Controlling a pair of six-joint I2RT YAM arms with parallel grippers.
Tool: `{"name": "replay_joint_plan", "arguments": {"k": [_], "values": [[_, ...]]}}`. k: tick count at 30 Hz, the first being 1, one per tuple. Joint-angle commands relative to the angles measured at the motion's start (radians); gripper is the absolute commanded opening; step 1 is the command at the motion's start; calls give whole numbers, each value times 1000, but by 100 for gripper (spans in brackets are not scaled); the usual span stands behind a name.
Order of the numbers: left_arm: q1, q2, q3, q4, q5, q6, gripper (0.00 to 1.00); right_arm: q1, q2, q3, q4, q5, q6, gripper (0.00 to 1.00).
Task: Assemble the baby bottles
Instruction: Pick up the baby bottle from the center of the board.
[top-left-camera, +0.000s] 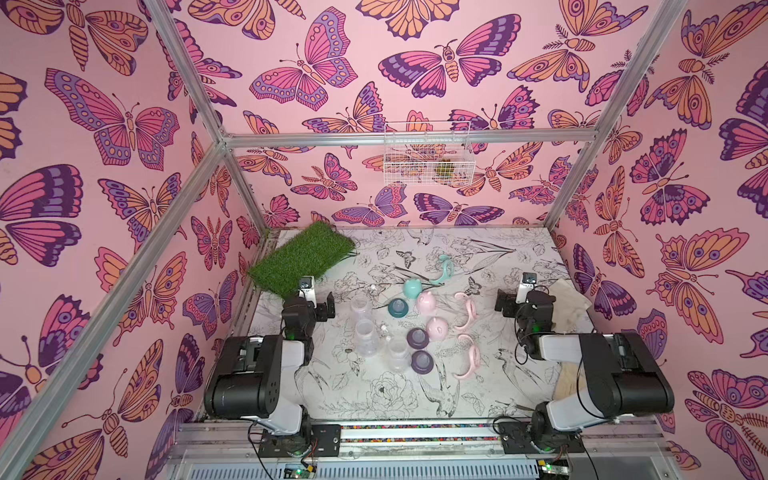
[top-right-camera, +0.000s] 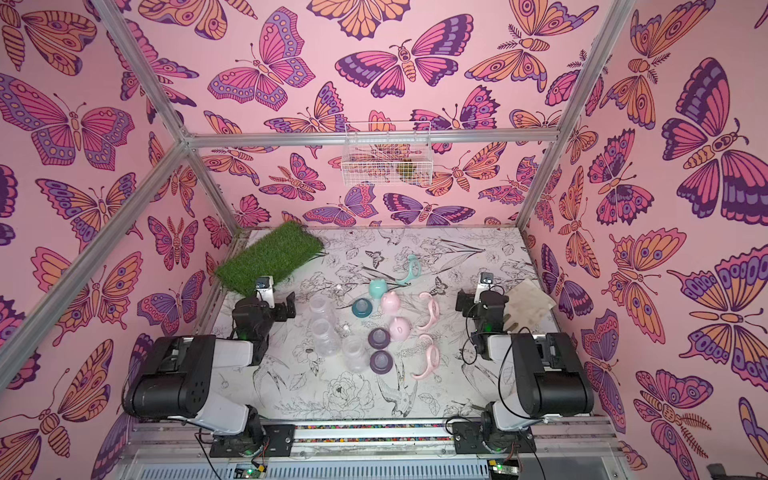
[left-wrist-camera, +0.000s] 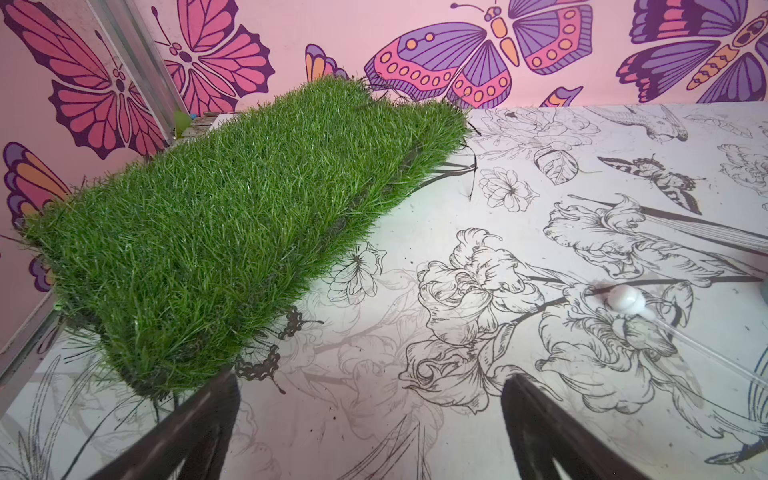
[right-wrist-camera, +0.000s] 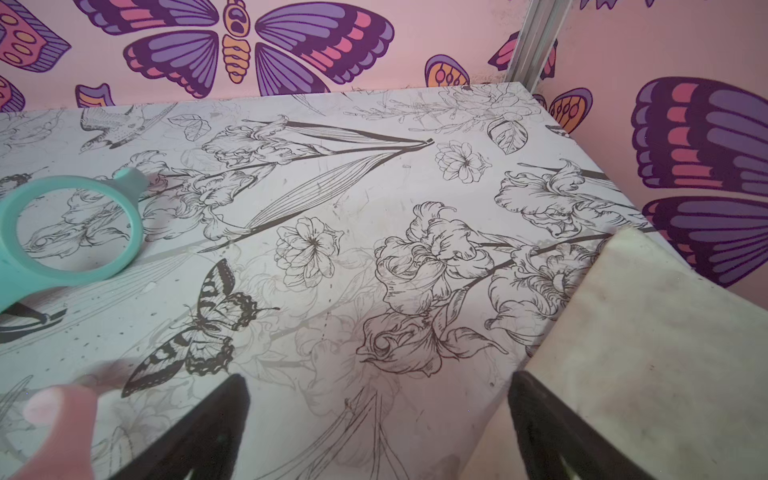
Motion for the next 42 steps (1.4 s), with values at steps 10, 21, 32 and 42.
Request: {"name": "replay_joint_plan", "arguments": {"k": [10, 21, 32, 42], "values": [[5, 6, 11, -8, 3, -7, 100, -5, -11, 16, -1, -10, 2, 99], [5, 6, 10, -7, 3, -10, 100, -4, -11, 18, -2, -9, 2, 99], [6, 6, 9, -7, 5, -11, 100, -5, -13, 15, 1, -10, 2, 99], [-6, -175, 4, -138, -71, -21, 100, 27, -283, 57, -254, 44, 17, 99]]}}
